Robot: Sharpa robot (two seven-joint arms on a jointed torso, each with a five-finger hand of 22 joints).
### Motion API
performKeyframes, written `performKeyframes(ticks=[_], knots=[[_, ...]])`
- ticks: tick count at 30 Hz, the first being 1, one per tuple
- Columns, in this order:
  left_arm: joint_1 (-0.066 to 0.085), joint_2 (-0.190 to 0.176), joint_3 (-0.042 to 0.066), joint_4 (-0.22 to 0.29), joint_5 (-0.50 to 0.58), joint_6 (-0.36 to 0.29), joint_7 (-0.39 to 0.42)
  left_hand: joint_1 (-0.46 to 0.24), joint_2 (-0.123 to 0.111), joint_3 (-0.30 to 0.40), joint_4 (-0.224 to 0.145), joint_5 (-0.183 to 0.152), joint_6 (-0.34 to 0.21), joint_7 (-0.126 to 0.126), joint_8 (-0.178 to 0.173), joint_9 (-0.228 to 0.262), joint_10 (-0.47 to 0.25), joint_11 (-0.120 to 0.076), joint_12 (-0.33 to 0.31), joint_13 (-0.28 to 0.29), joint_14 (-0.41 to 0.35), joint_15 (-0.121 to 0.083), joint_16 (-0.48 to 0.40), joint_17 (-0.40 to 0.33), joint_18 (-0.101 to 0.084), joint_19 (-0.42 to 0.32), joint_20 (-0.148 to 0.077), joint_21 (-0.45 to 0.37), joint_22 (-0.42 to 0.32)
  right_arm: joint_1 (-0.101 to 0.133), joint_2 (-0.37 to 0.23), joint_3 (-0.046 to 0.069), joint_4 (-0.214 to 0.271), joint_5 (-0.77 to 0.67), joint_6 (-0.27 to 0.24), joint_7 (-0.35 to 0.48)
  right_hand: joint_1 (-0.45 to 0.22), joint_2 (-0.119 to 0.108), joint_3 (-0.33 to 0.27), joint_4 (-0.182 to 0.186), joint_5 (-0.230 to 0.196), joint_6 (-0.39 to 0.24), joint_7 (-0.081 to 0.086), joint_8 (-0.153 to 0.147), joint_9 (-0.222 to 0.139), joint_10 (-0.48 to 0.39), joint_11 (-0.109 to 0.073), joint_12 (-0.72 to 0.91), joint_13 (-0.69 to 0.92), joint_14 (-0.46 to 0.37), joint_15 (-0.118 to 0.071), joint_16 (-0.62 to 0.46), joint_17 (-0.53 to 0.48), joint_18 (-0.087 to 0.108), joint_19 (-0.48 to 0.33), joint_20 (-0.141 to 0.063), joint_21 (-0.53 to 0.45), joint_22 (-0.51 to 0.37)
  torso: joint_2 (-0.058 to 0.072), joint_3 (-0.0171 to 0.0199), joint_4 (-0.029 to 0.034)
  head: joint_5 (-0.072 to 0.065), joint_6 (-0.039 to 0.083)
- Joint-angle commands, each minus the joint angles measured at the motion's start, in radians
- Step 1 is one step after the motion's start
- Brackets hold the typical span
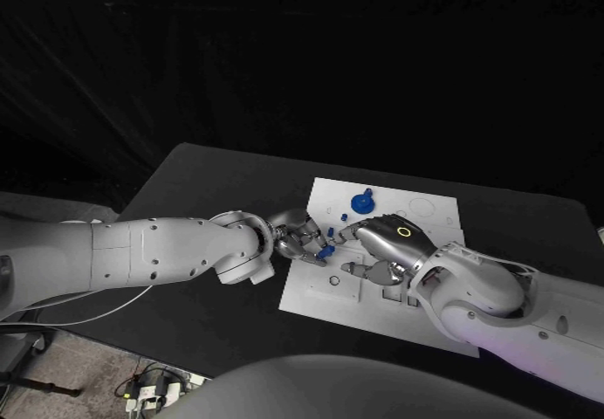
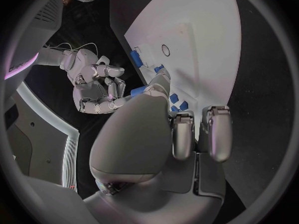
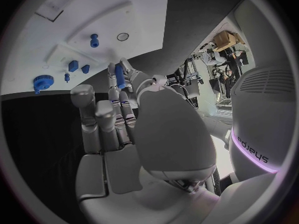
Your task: Assemble the parts on the task board
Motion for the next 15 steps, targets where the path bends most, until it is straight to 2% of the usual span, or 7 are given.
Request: performKeyframes(ticks=[1,4,7,12,15], knots=[[0.000,0.001,0.001,0.006,0.011,0.011,0.025,0.008,0.000,0.002,-0.002,0.006,0.016,0.002,0.004,0.001,0.104,-0.006,0.003,0.263,0.103,-0.006,0.002,0.263,-0.003,0.042,-0.001,-0.006,0.237,-0.008,0.011,0.000,-0.014,-0.032,0.032,-0.025,-0.001,0.007,-0.002,-0.010,0.002,0.010,-0.002,-0.008,0.002,-0.016,0.001,-0.004,0.003,-0.010,0.001,-0.004,-0.003,0.010,-0.010,0.003,-0.010,0.071,0.001,0.0001,0.0004,0.003,0.000],[0.000,0.000,0.001,0.008,0.011,0.011,0.029,0.009,0.000,0.002,-0.003,0.007,0.016,0.002,0.004,0.001,0.104,-0.006,0.003,0.263,0.103,-0.006,0.002,0.263,-0.003,0.042,-0.001,-0.006,0.237,-0.016,0.020,0.000,-0.024,-0.032,0.021,-0.030,0.000,0.012,-0.006,-0.018,0.007,0.025,-0.005,-0.011,0.009,-0.026,0.001,0.006,0.012,-0.018,0.001,-0.006,-0.009,0.012,-0.019,0.005,-0.024,0.069,0.001,-0.0002,0.0000,0.003,0.000],[0.000,0.000,0.001,0.009,0.011,0.010,0.032,0.009,0.000,0.002,-0.003,0.007,0.016,0.002,0.004,0.001,0.104,-0.006,0.003,0.263,0.103,-0.006,0.002,0.263,-0.003,0.042,-0.001,-0.006,0.237,-0.020,0.028,0.000,-0.035,-0.031,0.014,-0.031,0.006,0.018,-0.006,-0.033,0.034,0.027,-0.016,-0.020,0.017,-0.048,0.001,0.019,0.024,-0.024,0.000,-0.006,-0.010,0.014,-0.025,0.005,-0.030,0.069,0.000,-0.0002,0.0002,0.003,0.000],[0.000,0.000,0.001,0.011,0.009,0.011,0.036,0.009,0.000,0.002,-0.003,0.007,0.016,0.002,0.004,0.001,0.104,-0.006,0.003,0.263,0.103,-0.006,0.002,0.263,-0.003,0.042,-0.001,-0.006,0.237,-0.023,0.038,0.001,-0.051,-0.021,-0.008,-0.024,0.002,0.028,-0.002,-0.051,0.085,0.020,-0.017,-0.039,0.034,-0.076,0.006,0.051,0.048,-0.031,0.004,-0.006,-0.009,0.014,-0.032,0.008,-0.036,0.069,-0.001,0.0004,0.0006,0.001,0.000],[0.000,-0.001,0.001,0.012,0.008,0.014,0.035,0.009,0.001,0.002,-0.003,0.007,0.016,0.003,0.004,0.001,0.104,-0.006,0.003,0.263,0.103,-0.006,0.002,0.263,-0.003,0.042,-0.001,-0.006,0.236,-0.025,0.042,0.001,-0.058,-0.012,-0.024,-0.016,-0.001,0.032,0.001,-0.059,0.095,0.010,-0.023,-0.049,0.041,-0.080,0.009,0.068,0.059,-0.028,0.007,-0.002,-0.002,0.014,-0.030,0.009,-0.030,0.070,0.000,0.0001,-0.0001,0.001,0.000]])
